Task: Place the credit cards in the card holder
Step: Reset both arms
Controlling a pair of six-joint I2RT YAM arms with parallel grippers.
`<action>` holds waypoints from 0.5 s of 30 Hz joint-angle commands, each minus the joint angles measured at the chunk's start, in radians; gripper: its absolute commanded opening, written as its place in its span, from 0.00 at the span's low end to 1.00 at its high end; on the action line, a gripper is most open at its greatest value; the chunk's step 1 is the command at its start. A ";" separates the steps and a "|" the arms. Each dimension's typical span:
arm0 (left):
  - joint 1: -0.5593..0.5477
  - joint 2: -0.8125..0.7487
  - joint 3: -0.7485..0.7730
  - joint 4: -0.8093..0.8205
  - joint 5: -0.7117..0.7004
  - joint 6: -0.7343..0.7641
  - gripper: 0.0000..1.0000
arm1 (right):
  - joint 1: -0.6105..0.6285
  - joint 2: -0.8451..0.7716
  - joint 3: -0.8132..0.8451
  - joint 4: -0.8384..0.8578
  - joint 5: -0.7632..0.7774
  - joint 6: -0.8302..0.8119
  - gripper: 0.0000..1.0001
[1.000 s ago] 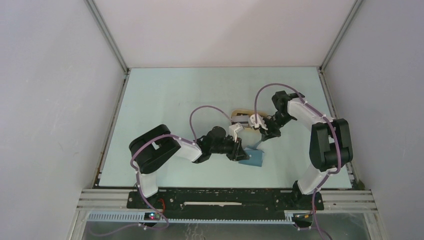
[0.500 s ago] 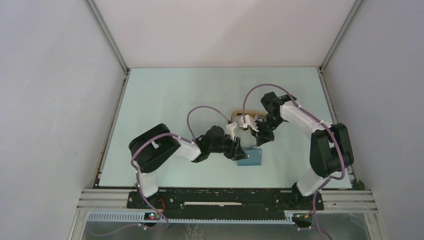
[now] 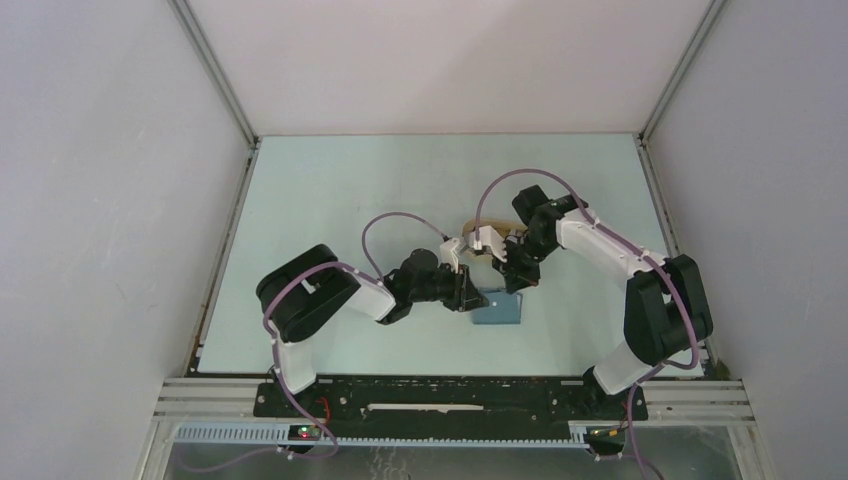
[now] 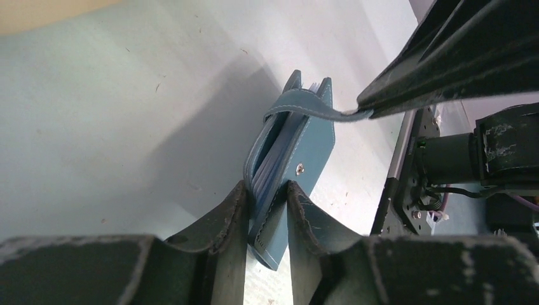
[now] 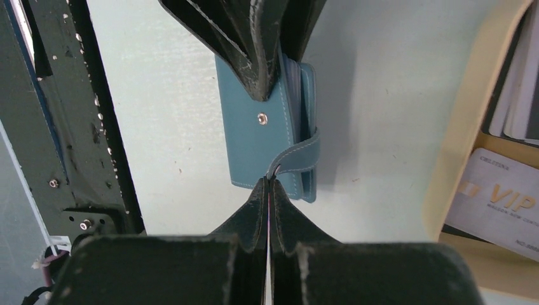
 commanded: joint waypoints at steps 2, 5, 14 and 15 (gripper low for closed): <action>0.009 0.019 0.003 0.054 0.009 -0.020 0.29 | 0.058 -0.030 -0.055 0.080 0.017 0.104 0.00; 0.011 0.035 0.009 0.070 0.014 -0.033 0.29 | 0.079 -0.024 -0.086 0.103 0.035 0.103 0.00; 0.035 0.092 -0.018 0.244 0.052 -0.127 0.25 | 0.093 -0.024 -0.130 0.190 0.063 0.118 0.00; 0.037 0.102 -0.018 0.263 0.056 -0.140 0.24 | 0.093 -0.023 -0.130 0.194 0.059 0.119 0.00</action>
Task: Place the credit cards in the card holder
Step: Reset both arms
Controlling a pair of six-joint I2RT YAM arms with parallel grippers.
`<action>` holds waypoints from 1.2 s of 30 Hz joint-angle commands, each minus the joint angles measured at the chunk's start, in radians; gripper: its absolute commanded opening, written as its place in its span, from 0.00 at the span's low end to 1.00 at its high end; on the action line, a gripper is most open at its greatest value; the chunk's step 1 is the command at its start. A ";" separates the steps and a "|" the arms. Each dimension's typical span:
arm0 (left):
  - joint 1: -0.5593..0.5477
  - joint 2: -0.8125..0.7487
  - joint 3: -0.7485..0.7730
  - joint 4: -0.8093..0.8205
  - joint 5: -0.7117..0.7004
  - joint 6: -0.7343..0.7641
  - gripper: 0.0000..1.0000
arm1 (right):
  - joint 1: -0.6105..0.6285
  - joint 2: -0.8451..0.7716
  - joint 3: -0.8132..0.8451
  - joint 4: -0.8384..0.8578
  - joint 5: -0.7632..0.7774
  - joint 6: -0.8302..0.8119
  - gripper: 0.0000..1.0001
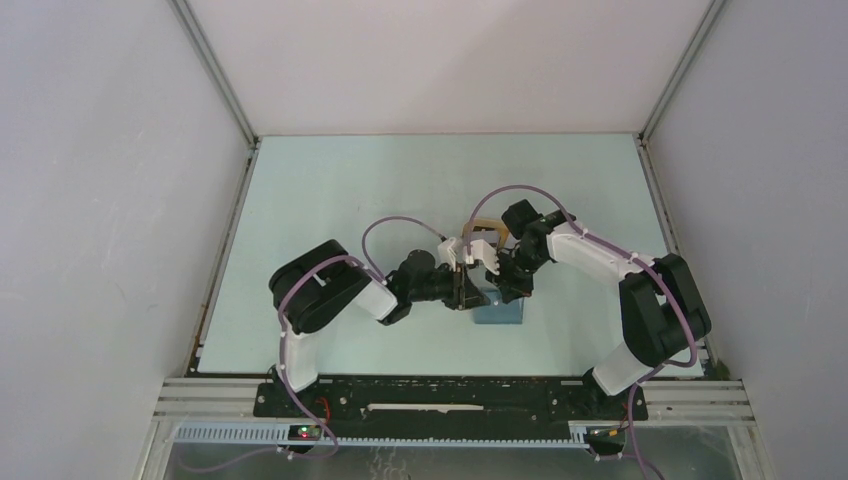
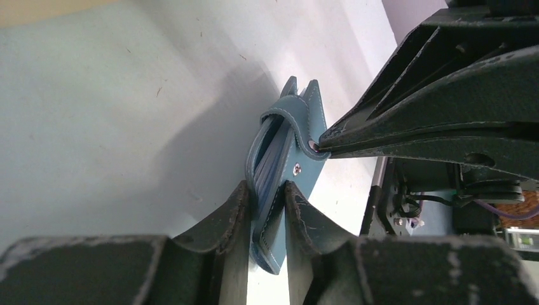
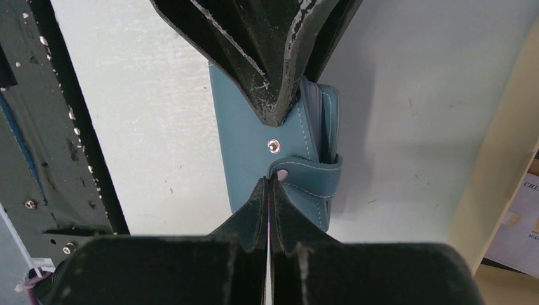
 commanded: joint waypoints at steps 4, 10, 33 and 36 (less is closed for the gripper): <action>0.026 0.058 -0.006 0.165 0.031 -0.094 0.21 | 0.014 -0.014 -0.010 0.047 -0.005 0.033 0.00; 0.028 0.073 0.013 0.137 0.021 -0.104 0.15 | 0.019 -0.006 -0.009 0.047 -0.007 0.029 0.00; 0.067 -0.067 -0.042 0.117 -0.124 -0.020 0.60 | -0.060 0.023 -0.009 0.074 0.051 0.058 0.00; 0.067 -0.153 -0.108 0.131 -0.185 0.029 0.61 | -0.061 0.021 -0.007 0.073 0.042 0.060 0.00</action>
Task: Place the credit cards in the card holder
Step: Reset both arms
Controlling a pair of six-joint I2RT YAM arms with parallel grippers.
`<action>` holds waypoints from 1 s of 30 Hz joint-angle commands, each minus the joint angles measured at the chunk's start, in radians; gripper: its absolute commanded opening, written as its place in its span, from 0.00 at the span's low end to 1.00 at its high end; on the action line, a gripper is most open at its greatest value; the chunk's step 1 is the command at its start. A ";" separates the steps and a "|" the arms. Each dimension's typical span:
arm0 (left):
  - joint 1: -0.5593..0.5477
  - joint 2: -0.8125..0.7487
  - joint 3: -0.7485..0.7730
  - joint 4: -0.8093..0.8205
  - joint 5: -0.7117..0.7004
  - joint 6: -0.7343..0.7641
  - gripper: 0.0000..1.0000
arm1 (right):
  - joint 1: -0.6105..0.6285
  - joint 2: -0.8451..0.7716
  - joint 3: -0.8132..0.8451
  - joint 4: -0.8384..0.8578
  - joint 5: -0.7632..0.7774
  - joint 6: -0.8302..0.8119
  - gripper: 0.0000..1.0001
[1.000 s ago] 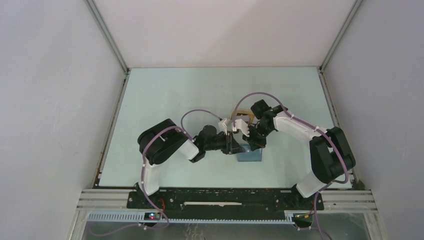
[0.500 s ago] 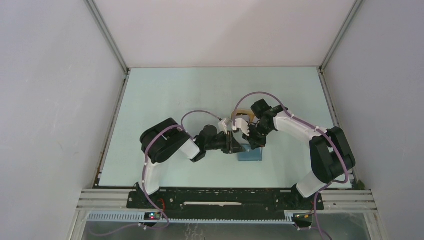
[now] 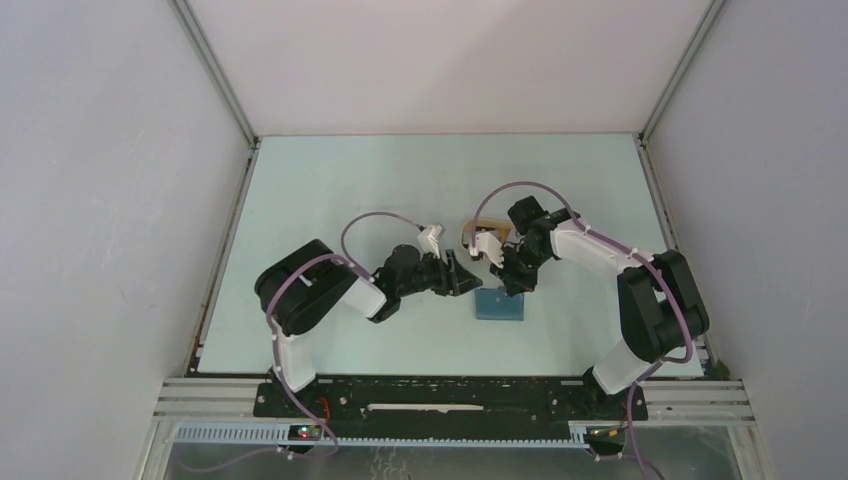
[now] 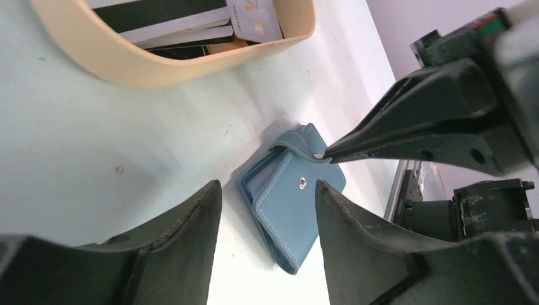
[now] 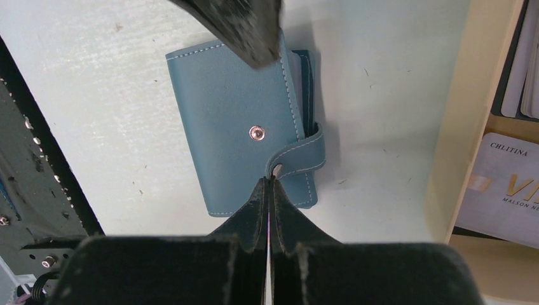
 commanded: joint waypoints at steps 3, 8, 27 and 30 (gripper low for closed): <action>0.000 -0.195 -0.134 0.064 -0.123 0.115 0.59 | 0.000 -0.006 0.001 0.016 -0.016 0.024 0.00; -0.034 -0.199 -0.147 0.007 -0.134 0.080 0.39 | 0.031 -0.021 0.001 0.034 -0.003 0.033 0.00; -0.093 -0.111 -0.022 -0.197 -0.131 0.108 0.35 | 0.094 -0.023 -0.005 0.058 0.063 0.034 0.00; -0.094 -0.095 -0.007 -0.208 -0.131 0.107 0.32 | 0.104 -0.027 -0.006 0.057 0.065 0.031 0.00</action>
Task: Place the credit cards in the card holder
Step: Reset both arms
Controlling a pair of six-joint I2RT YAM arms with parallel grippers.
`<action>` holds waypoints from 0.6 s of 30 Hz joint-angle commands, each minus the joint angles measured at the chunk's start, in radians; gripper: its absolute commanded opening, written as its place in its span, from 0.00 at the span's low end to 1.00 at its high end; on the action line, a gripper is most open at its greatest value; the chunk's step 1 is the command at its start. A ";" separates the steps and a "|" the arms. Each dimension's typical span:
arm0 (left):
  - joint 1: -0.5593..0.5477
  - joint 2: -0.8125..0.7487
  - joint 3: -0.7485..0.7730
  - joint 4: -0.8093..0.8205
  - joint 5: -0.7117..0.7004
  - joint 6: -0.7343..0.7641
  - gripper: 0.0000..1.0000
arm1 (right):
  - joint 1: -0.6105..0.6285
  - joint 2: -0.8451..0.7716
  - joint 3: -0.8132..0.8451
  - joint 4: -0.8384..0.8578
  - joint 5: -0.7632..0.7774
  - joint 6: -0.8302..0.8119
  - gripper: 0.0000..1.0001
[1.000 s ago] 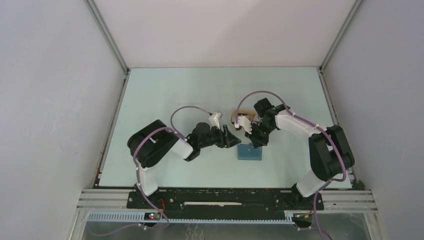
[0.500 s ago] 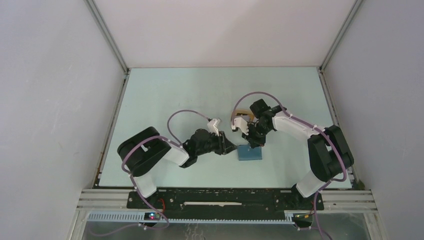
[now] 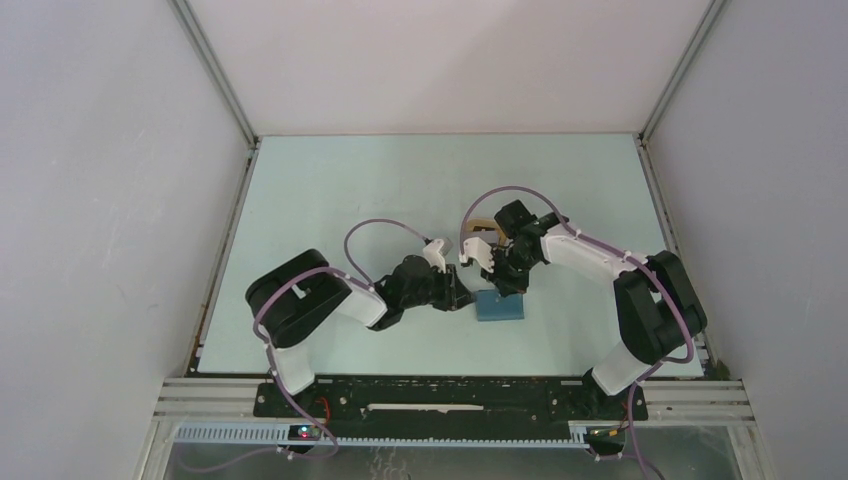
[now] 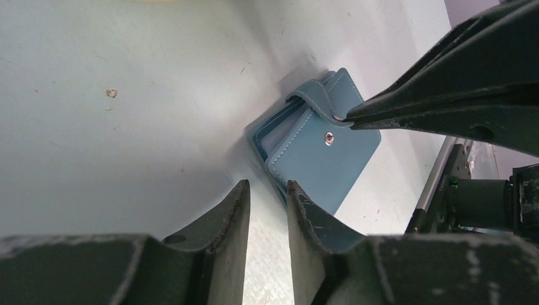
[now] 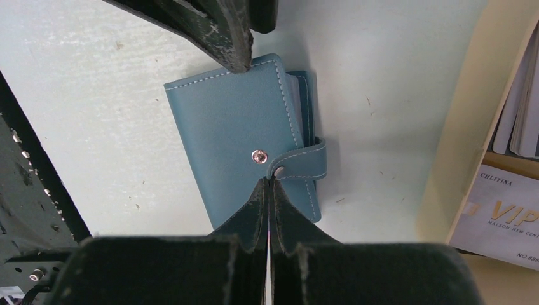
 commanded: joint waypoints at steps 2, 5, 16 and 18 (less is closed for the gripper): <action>-0.005 0.029 0.057 -0.011 0.010 0.021 0.28 | 0.026 -0.030 -0.010 0.019 0.015 -0.004 0.00; -0.005 0.047 0.073 -0.013 0.015 0.017 0.22 | 0.040 -0.027 -0.010 0.018 0.032 -0.005 0.00; 0.000 0.065 0.093 -0.012 0.009 0.013 0.04 | 0.081 -0.043 -0.018 0.020 0.122 -0.019 0.00; 0.003 0.067 0.093 -0.011 0.008 0.013 0.03 | 0.088 -0.053 -0.022 0.018 0.143 -0.028 0.00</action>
